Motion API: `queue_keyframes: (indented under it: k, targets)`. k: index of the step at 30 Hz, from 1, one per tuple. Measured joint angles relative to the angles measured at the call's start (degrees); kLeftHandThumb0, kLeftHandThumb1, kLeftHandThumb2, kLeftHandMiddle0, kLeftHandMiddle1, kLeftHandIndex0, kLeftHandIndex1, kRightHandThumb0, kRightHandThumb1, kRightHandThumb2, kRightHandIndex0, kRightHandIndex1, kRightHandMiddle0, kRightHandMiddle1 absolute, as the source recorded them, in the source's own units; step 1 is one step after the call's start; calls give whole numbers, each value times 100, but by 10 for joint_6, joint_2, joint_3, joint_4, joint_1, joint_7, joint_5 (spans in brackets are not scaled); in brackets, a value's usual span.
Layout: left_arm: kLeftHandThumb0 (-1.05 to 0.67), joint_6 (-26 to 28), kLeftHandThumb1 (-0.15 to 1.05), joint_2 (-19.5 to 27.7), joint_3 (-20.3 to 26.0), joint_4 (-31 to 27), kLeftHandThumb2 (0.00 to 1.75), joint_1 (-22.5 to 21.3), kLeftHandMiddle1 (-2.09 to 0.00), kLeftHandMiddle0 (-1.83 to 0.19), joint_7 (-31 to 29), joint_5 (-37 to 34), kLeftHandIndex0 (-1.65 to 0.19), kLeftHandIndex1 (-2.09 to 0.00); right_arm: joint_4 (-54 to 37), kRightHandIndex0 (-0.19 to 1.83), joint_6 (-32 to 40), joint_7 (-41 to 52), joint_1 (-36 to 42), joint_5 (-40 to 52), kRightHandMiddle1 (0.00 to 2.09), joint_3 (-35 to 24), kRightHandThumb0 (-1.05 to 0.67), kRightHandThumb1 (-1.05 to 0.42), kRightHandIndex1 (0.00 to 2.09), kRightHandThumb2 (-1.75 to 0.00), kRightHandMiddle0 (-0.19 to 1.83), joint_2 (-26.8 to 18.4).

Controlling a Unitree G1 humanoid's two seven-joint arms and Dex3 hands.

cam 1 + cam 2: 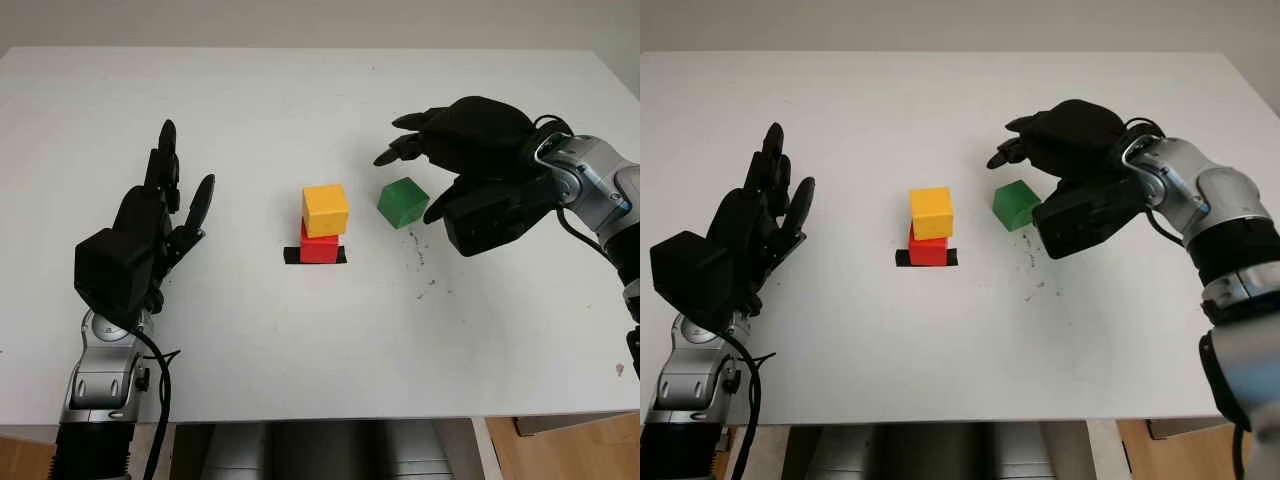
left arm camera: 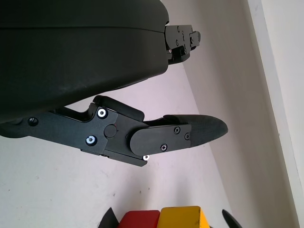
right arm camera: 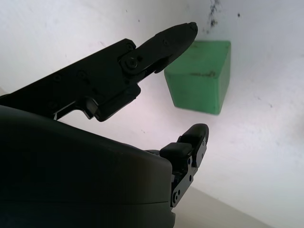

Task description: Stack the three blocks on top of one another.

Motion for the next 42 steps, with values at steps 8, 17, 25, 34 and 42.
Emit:
queue_keyframes:
  k: [8, 17, 25, 34, 42]
  targets:
    - [-67, 0, 105, 0, 0, 0, 50, 4, -5, 14, 0, 1, 13, -5, 0, 21, 11, 3, 0, -9, 25, 9, -58, -80, 4, -5, 53, 0]
    - [-67, 4, 105, 0, 0, 0, 51, 4, -5, 14, 1, 3, 13, -5, 34, 32, -7, -58, 1, -8, 35, 15, -49, -81, 9, -6, 67, 7]
    - [-67, 4, 105, 0, 0, -1, 51, 4, -5, 14, 2, 3, 13, -5, 81, 48, -43, -124, 1, -8, 84, 21, -38, -88, 8, -6, 61, 22]
    - [-67, 4, 105, 0, 0, -1, 51, 4, -5, 14, 2, 3, 12, -6, 114, 50, -63, -162, -3, -11, 105, 32, -36, -92, 6, -6, 56, 23]
    - [-67, 4, 105, 0, -1, -1, 50, 4, -6, 13, 5, 5, 12, -6, 120, 50, -71, -171, -6, -11, 109, 38, -33, -90, 6, -5, 56, 23]
